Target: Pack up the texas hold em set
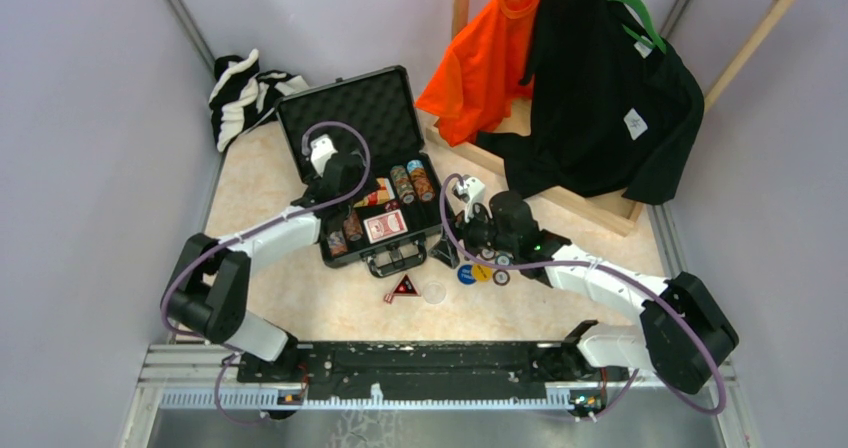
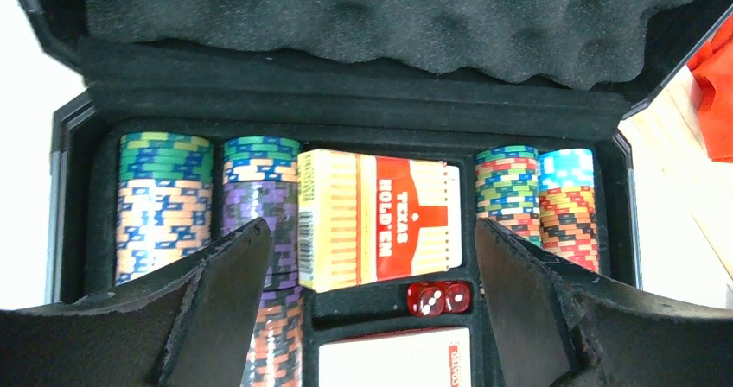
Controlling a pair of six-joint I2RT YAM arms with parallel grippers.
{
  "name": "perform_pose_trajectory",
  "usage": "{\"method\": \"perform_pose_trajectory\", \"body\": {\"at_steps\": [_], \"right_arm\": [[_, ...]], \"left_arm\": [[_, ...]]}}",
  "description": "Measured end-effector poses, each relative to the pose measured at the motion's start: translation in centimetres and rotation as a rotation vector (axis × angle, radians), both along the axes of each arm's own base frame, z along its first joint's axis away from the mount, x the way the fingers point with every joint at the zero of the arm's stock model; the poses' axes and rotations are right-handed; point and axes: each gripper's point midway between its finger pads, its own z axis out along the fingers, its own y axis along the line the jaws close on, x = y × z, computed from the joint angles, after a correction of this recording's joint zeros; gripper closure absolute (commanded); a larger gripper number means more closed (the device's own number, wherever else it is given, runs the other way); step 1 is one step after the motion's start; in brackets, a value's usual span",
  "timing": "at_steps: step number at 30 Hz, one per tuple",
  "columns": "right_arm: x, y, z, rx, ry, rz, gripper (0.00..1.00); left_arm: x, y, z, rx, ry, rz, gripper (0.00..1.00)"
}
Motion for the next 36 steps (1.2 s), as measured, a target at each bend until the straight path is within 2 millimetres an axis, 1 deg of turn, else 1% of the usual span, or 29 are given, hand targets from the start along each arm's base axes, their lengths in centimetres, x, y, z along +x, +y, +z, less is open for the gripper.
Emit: {"method": "perform_pose_trajectory", "body": {"at_steps": [4,9,14,17,27,32,36], "right_arm": [[0.0,0.0,0.0,0.001,-0.001,0.0,0.23],[0.0,0.0,0.0,0.001,-0.001,-0.003,0.23],[-0.3,-0.4,-1.0,-0.013,0.012,-0.008,0.23],[-0.4,-0.5,-1.3,-0.02,0.017,-0.01,0.23],[-0.3,-0.5,-1.3,-0.019,0.016,-0.011,0.23],[-0.3,-0.5,-1.3,-0.019,0.016,-0.011,0.23],[-0.3,-0.5,-1.3,-0.019,0.016,-0.011,0.23]], "left_arm": [[0.9,-0.9,-0.6,0.001,0.025,-0.023,0.07],[1.6,-1.9,-3.2,0.011,0.09,-0.048,0.07],[2.3,-2.7,-4.3,0.01,0.119,-0.065,0.07],[2.5,-3.0,-4.6,0.009,0.128,-0.074,0.07],[3.0,-3.6,-5.1,0.033,0.162,-0.104,0.05],[2.8,-3.6,-4.8,0.038,0.159,-0.102,0.04],[2.3,-3.2,-3.9,0.037,0.146,-0.098,0.03]]}}
